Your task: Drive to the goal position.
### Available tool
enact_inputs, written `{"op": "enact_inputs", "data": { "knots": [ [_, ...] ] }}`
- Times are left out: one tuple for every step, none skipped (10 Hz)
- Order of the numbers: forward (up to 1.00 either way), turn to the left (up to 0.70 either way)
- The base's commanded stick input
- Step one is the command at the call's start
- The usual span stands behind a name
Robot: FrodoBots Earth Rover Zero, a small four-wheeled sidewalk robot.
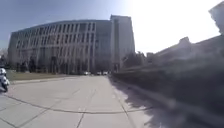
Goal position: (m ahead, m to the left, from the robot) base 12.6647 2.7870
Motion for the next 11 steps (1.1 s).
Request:
{"op": "enact_inputs", "data": {
  "knots": [
    [0.70, 0.00],
    [0.70, 0.00],
    [0.70, 0.00],
    [0.70, 0.00],
    [0.70, 0.00],
    [0.70, 0.00],
    [0.70, 0.00],
    [0.70, 0.00],
    [0.70, 0.00],
    [0.70, 0.35],
    [0.70, 0.35]
  ]
}}
